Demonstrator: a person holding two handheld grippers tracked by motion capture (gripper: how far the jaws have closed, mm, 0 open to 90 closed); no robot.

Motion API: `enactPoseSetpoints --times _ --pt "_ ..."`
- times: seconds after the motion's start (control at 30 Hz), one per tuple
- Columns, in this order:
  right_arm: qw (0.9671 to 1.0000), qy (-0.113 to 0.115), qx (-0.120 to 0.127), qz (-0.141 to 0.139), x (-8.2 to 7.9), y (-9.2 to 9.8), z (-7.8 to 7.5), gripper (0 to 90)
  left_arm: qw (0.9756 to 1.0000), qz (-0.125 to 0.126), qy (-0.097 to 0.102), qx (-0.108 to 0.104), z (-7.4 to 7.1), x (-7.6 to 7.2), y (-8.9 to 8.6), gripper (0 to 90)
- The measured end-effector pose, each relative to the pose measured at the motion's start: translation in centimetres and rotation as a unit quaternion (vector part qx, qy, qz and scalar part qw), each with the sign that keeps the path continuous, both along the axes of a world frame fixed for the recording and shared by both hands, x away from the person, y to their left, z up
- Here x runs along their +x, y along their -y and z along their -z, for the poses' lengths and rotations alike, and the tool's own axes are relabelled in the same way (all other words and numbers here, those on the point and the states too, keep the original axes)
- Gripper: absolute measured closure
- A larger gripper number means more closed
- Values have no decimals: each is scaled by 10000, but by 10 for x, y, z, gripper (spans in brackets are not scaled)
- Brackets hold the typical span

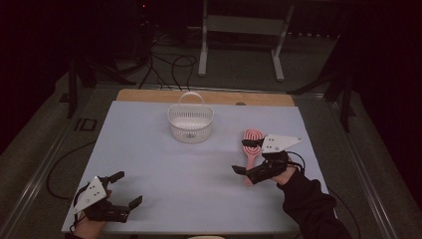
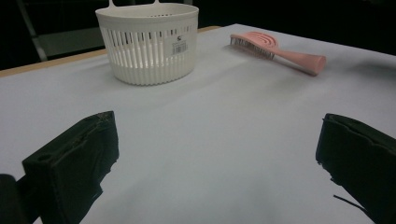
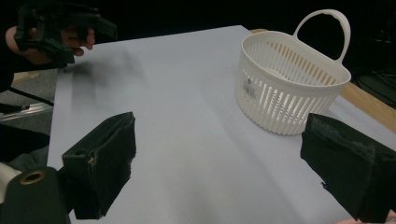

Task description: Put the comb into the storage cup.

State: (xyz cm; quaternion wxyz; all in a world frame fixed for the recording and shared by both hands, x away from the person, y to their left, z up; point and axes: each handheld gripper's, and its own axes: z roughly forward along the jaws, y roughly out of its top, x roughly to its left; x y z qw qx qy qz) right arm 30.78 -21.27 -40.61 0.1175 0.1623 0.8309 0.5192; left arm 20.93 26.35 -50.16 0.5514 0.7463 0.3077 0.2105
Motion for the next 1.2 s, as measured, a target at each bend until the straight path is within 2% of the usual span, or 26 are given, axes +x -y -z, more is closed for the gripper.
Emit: enactPoseSetpoints --times 0.2,0.4,0.8,0.87,1.2 --pt "10000 -65 -45 -35 6 -7 5 127 10000 -19 -1 -16 0 0 -1 2" --pt "9997 -163 -160 -65 13 -14 17 132 10000 -35 -15 10 0 -2 -1 2" --pt "9981 -456 -385 -159 22 -15 38 201 10000 -39 -22 10 1 -2 -2 2" --pt "9973 -550 -471 -141 24 -15 44 232 10000 -38 -3 -16 0 -2 -2 2" --pt "9950 -724 -678 -80 29 -14 60 421 10000 -54 -12 -8 0 -2 -2 2"
